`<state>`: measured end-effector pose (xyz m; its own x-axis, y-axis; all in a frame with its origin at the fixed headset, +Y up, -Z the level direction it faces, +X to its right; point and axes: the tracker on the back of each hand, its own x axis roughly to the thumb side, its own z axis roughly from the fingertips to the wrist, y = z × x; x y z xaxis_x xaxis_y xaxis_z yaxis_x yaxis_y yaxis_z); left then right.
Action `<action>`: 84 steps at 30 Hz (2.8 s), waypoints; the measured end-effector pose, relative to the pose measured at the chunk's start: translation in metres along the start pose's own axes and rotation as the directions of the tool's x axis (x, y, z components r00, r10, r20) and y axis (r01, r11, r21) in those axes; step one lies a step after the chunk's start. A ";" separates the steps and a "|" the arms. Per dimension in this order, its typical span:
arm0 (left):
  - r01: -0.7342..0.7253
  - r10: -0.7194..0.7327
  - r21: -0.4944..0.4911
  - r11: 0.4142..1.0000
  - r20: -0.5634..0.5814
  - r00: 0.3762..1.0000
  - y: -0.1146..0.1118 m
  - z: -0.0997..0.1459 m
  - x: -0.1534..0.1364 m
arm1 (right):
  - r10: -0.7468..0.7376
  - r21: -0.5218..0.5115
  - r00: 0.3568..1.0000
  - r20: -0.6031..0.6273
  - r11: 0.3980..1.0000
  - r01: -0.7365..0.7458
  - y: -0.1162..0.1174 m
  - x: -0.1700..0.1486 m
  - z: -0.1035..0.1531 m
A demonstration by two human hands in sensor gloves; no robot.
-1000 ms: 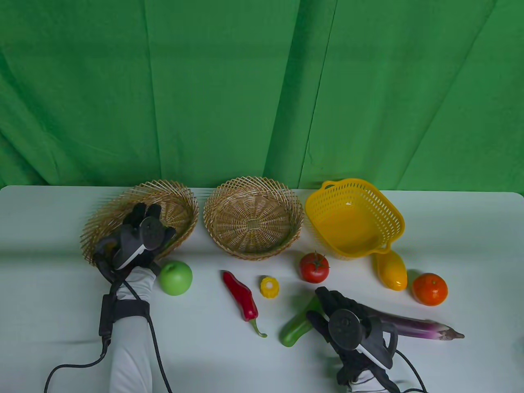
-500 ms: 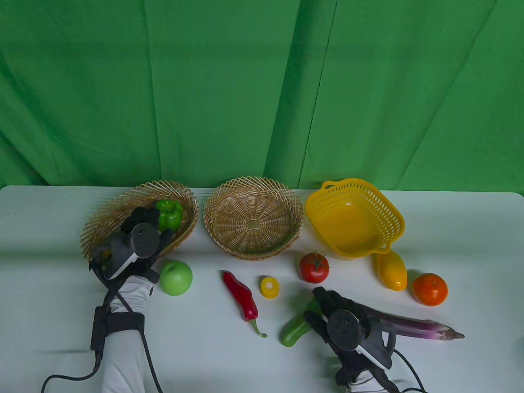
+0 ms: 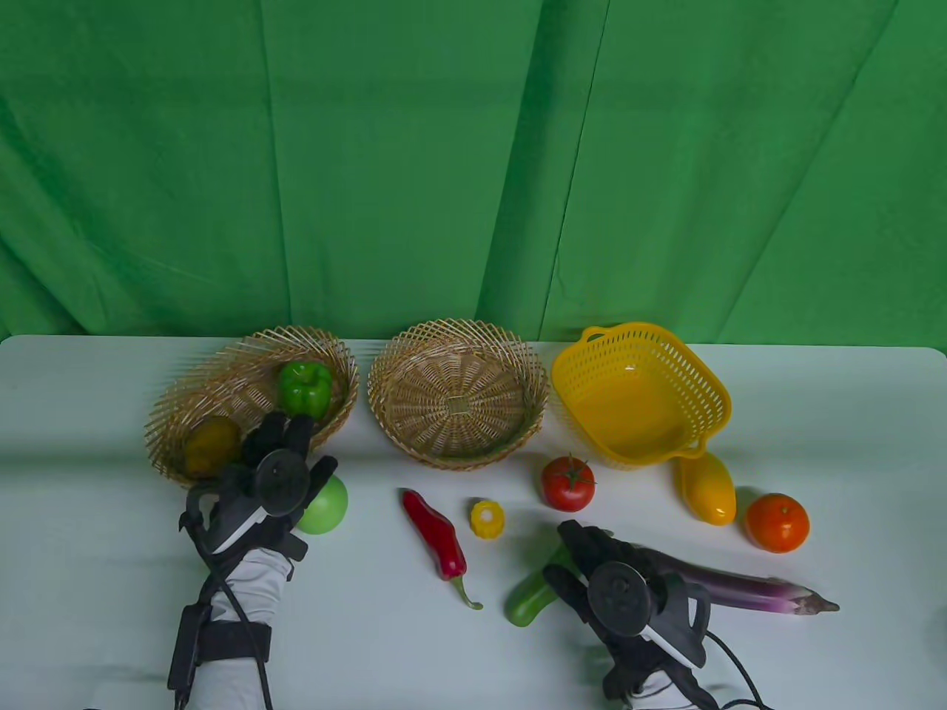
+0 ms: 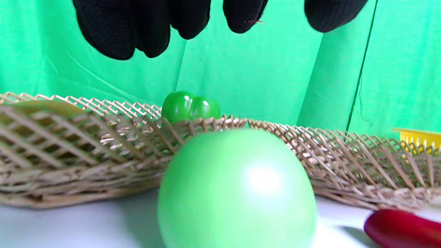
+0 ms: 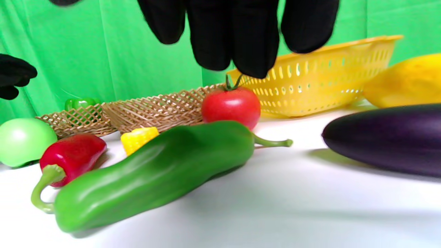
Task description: Place 10 objects into 3 containers, with green background
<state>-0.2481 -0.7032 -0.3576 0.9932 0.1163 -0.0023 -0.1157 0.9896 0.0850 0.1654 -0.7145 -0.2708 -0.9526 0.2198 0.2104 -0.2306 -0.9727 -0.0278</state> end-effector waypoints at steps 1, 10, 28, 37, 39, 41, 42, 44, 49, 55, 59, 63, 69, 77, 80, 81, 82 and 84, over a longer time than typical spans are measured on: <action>0.011 -0.011 -0.011 1.000 -0.006 1.000 -0.003 0.002 0.002 | -0.005 -0.001 1.000 0.001 1.000 0.005 0.000 0.000 0.000; 0.087 -0.110 -0.189 0.978 -0.116 0.987 -0.032 0.011 0.016 | -0.019 0.013 1.000 0.009 1.000 0.018 0.002 0.001 0.000; 0.084 -0.145 -0.299 0.951 -0.189 0.971 -0.070 0.001 0.025 | -0.014 0.014 1.000 -0.001 1.000 0.014 0.000 -0.003 -0.001; 0.064 -0.114 -0.240 0.969 -0.198 0.974 -0.069 0.000 0.023 | -0.007 0.020 1.000 -0.009 1.000 0.007 0.000 -0.004 -0.001; 0.067 -0.115 -0.238 0.969 -0.197 0.974 -0.069 0.000 0.023 | -0.006 0.018 1.000 -0.009 1.000 0.006 -0.001 -0.004 -0.001; 0.062 -0.109 -0.232 0.971 -0.197 0.974 -0.070 0.000 0.022 | -0.009 0.016 1.000 -0.009 1.000 0.009 -0.001 -0.004 -0.001; 0.060 -0.107 -0.229 0.972 -0.197 0.975 -0.070 0.000 0.022 | -0.010 0.016 1.000 -0.009 1.000 0.010 -0.001 -0.004 -0.001; 0.052 -0.098 -0.229 0.972 -0.195 0.976 -0.069 0.000 0.021 | -0.009 0.016 1.000 -0.008 1.000 0.009 -0.001 -0.003 -0.001; 0.018 -0.066 -0.242 0.970 -0.191 0.979 -0.066 0.001 0.017 | -0.015 0.011 1.000 -0.006 1.000 0.015 -0.002 -0.003 0.000; -0.009 -0.042 -0.261 0.965 -0.188 0.981 -0.064 0.003 0.013 | -0.020 0.013 1.000 0.000 1.000 0.020 -0.001 -0.002 0.000; -0.034 -0.018 -0.265 0.964 -0.191 0.981 -0.060 0.004 0.012 | -0.018 0.013 1.000 0.003 1.000 0.018 -0.001 -0.002 0.000; -0.036 -0.006 -0.247 0.968 -0.168 0.986 -0.055 0.007 0.013 | -0.025 0.008 1.000 0.004 1.000 0.025 -0.002 -0.002 0.001; -0.033 0.004 -0.216 0.976 -0.134 0.991 -0.043 0.008 0.014 | -0.018 0.012 1.000 0.003 1.000 0.018 -0.001 -0.002 0.001; -0.041 0.030 -0.142 0.989 -0.079 0.996 -0.010 0.008 0.017 | -0.021 0.010 1.000 0.001 1.000 0.021 -0.002 -0.002 0.001; -0.041 0.035 -0.092 0.995 -0.076 0.997 0.004 0.005 0.015 | -0.020 0.010 1.000 -0.005 1.000 0.020 -0.002 -0.003 0.001; -0.035 0.029 -0.081 0.996 -0.077 0.997 0.007 0.004 0.014 | -0.019 0.010 1.000 -0.006 1.000 0.019 -0.002 -0.003 0.001; -0.024 0.019 -0.061 0.998 -0.081 0.997 0.012 0.002 0.012 | -0.017 0.008 1.000 -0.008 1.000 0.017 -0.002 -0.003 0.001; -0.004 0.000 -0.036 0.999 -0.091 0.996 0.019 -0.003 0.009 | -0.019 0.005 1.000 -0.011 1.000 0.019 -0.004 -0.004 0.001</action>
<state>-0.2418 -0.6829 -0.3586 0.9880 0.1239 -0.0926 -0.1198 0.9916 0.0490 0.1700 -0.7119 -0.2704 -0.9502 0.2390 0.2002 -0.2477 -0.9687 -0.0193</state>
